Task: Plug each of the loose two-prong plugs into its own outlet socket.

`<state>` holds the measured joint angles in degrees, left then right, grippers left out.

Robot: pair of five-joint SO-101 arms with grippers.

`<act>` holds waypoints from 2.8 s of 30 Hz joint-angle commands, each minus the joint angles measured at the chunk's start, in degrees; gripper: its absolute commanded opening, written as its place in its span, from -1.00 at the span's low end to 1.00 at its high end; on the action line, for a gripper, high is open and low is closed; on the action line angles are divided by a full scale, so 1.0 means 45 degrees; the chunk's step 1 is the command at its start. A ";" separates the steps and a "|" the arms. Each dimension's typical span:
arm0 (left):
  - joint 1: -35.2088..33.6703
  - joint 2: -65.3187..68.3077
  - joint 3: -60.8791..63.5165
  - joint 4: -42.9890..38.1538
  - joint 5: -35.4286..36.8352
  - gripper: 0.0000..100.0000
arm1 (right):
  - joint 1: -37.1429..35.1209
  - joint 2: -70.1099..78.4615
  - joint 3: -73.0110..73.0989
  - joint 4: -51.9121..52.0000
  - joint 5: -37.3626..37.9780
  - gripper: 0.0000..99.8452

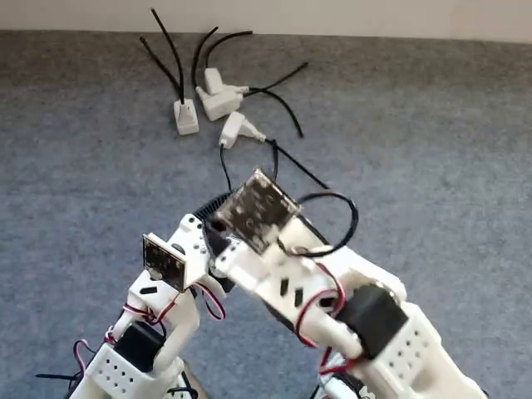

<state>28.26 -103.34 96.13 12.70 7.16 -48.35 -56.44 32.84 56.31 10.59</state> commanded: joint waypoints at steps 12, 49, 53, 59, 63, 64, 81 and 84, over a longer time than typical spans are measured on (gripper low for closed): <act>0.0049 -0.0068 0.0225 0.0078 -0.0059 -0.99 | 0.4464 0.1123 0.3565 -0.4151 0.1114 -0.98; 0.0049 0.0049 0.0225 0.0078 -0.0098 -0.99 | 0.2139 0.1006 -0.0615 -0.0830 0.1133 -0.98; 0.0049 0.0049 0.0225 0.0078 -0.0098 -0.99 | 0.3253 0.0889 0.1436 -0.2100 0.1153 -0.98; 0.0049 0.0029 0.0225 0.0078 -0.0098 -0.99 | 0.5343 0.0889 0.3350 -0.3272 0.1172 -0.98; 0.0049 -0.0010 0.0225 0.0078 -0.0098 -0.99 | 0.5968 0.0889 0.3800 -0.3272 0.1172 -0.98; 0.0049 -0.0010 0.0225 0.0078 -0.0098 -0.99 | 0.6046 0.0889 0.3839 -0.3272 0.1172 -0.98; -0.2452 0.0068 -0.0869 0.2696 0.0371 -0.99 | 0.7609 0.0869 0.3897 -0.1651 0.0742 -0.98; -0.2452 0.0205 -0.1553 0.3731 0.0371 -0.99 | 0.8547 0.0869 0.3917 -0.0830 -0.1289 -0.98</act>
<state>18.33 -103.08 94.37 24.04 8.31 -13.80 -51.43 51.03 49.89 11.91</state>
